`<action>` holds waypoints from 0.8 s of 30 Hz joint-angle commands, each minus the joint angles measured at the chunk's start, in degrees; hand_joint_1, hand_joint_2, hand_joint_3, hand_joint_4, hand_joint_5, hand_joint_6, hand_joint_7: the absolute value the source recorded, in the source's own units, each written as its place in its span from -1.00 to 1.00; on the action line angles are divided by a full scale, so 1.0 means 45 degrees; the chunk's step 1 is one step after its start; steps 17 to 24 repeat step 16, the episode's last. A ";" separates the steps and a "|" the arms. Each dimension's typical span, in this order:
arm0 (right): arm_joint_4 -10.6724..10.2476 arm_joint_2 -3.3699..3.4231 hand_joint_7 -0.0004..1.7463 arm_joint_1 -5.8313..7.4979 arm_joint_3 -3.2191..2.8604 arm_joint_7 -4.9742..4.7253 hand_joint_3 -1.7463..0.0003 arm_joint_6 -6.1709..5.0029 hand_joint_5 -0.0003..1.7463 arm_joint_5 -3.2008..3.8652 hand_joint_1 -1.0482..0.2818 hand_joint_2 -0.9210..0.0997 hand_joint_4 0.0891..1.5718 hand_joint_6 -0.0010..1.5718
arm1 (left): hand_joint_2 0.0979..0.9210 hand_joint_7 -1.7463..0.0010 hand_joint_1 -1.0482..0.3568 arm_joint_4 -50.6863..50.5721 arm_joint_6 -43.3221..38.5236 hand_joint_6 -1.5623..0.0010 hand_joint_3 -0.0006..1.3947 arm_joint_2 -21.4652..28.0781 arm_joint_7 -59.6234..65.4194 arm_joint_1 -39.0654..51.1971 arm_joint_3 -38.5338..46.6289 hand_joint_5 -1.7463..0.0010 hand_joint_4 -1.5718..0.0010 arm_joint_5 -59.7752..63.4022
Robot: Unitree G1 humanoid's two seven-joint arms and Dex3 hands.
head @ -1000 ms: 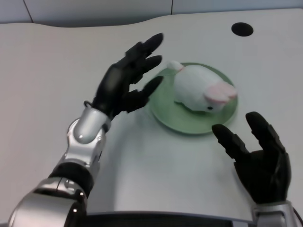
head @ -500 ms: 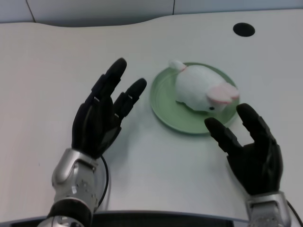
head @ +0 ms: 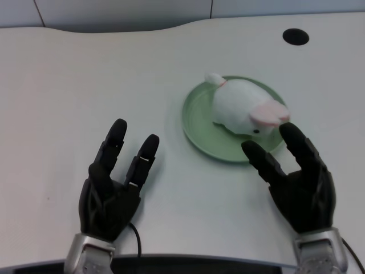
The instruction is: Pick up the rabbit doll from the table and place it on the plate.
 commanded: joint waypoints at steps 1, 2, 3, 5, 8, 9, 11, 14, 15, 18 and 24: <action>0.0246 0.0043 -1.00 0.0098 -0.0086 0.0086 0.83 0.0178 -1.00 -0.0007 -0.68 -1.00 0.18 0.19 | 1.00 1.00 -0.84 0.0014 -0.0066 0.95 -0.10 -0.0184 -0.0120 0.0257 0.0087 0.93 0.83 0.0044; 0.0250 0.0042 -1.00 0.0096 -0.0088 0.0088 0.83 0.0176 -1.00 -0.0008 -0.68 -1.00 0.18 0.19 | 1.00 1.00 -0.84 0.0014 -0.0065 0.95 -0.10 -0.0184 -0.0121 0.0257 0.0090 0.93 0.83 0.0046; 0.0253 0.0042 -1.00 0.0094 -0.0090 0.0090 0.83 0.0175 -1.00 -0.0009 -0.68 -1.00 0.18 0.19 | 1.00 1.00 -0.84 0.0015 -0.0065 0.95 -0.10 -0.0185 -0.0122 0.0256 0.0093 0.93 0.83 0.0049; 0.0341 -0.0004 -1.00 -0.0009 -0.0106 0.0084 0.83 0.0270 -0.99 0.0005 -0.68 -1.00 0.19 0.19 | 1.00 0.97 -0.85 -0.0071 -0.0423 0.89 -0.10 -0.0234 0.0059 0.0253 0.0115 0.90 0.77 0.0108; 0.0410 -0.0004 -1.00 -0.0069 -0.0147 0.0081 0.84 0.0257 -0.99 0.0006 -0.67 -1.00 0.20 0.19 | 1.00 0.95 -0.85 -0.0092 -0.0616 0.81 -0.14 -0.0260 0.0151 0.0242 0.0117 0.89 0.71 0.0133; 0.0439 -0.0009 -1.00 -0.0074 -0.0159 0.0082 0.84 0.0232 -0.99 -0.0006 -0.67 -1.00 0.20 0.19 | 1.00 0.95 -0.85 -0.0063 -0.0652 0.81 -0.14 -0.0260 0.0131 0.0227 0.0115 0.89 0.71 0.0131; 0.0428 0.0019 -1.00 -0.0036 -0.0178 0.0052 0.84 0.0134 -0.99 -0.0035 -0.67 -1.00 0.20 0.19 | 1.00 0.96 -0.84 0.0054 -0.0742 0.81 -0.15 -0.0250 0.0122 0.0187 0.0101 0.89 0.71 0.0168; 0.0377 0.0069 -1.00 0.0028 -0.0214 0.0083 0.83 0.0067 -0.99 -0.0022 -0.67 -1.00 0.19 0.19 | 1.00 0.95 -0.84 0.0230 -0.0909 0.75 -0.17 -0.0236 0.0182 0.0153 0.0077 0.88 0.66 0.0276; 0.0379 0.0071 -1.00 0.0027 -0.0223 0.0093 0.83 0.0070 -0.99 -0.0023 -0.67 -1.00 0.19 0.19 | 1.00 0.95 -0.84 0.0245 -0.0928 0.74 -0.17 -0.0237 0.0185 0.0148 0.0082 0.88 0.66 0.0287; 0.0371 0.0033 -1.00 0.0043 -0.0234 0.0116 0.83 0.0187 -0.99 -0.0005 -0.66 -1.00 0.19 0.19 | 1.00 0.95 -0.84 0.0283 -0.0990 0.74 -0.18 -0.0251 0.0220 0.0147 0.0076 0.88 0.65 0.0325; 0.0371 0.0033 -1.00 0.0043 -0.0234 0.0116 0.83 0.0187 -0.99 -0.0005 -0.66 -1.00 0.19 0.19 | 1.00 0.95 -0.84 0.0283 -0.0990 0.74 -0.18 -0.0251 0.0220 0.0147 0.0076 0.88 0.65 0.0325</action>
